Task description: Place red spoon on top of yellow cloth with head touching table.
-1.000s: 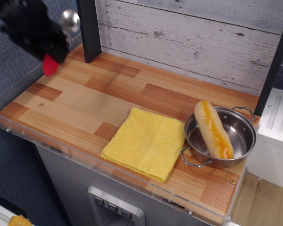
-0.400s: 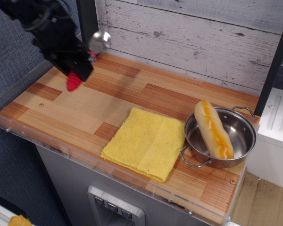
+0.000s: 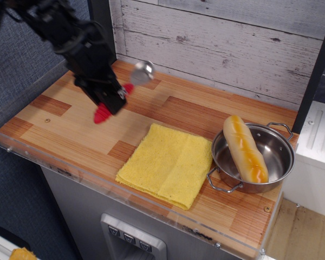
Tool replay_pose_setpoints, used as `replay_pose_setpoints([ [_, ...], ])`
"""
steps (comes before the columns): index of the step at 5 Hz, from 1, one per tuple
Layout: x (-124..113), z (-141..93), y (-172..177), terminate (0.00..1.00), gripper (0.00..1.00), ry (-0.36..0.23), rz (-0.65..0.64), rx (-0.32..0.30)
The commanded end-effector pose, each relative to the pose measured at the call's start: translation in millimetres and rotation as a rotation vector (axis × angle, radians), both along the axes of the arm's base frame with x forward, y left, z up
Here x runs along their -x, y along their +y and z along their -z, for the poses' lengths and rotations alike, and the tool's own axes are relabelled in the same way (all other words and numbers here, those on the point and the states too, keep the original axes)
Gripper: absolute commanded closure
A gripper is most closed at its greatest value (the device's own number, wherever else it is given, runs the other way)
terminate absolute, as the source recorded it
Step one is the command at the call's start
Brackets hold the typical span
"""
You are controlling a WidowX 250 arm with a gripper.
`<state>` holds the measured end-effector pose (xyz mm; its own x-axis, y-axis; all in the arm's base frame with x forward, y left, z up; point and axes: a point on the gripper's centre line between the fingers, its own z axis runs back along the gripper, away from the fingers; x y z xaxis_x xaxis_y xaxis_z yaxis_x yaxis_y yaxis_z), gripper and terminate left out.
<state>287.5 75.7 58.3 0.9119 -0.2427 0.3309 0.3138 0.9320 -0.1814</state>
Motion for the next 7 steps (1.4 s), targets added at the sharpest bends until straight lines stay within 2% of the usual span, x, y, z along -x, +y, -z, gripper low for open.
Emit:
replay_pose_setpoints([
  [1, -2, -3, -37, 0.00, 1.00, -0.040, 0.193, -0.027],
  [3, -3, -21, -69, 0.00, 1.00, -0.088, 0.269, -0.023],
  [4, -1, -18, -65, 0.00, 1.00, -0.077, 0.259, -0.020],
  [5, -1, -16, -59, 0.00, 0.00, -0.058, 0.235, -0.028],
  [7, -1, -16, -58, 0.00, 0.00, -0.047, 0.223, -0.039],
])
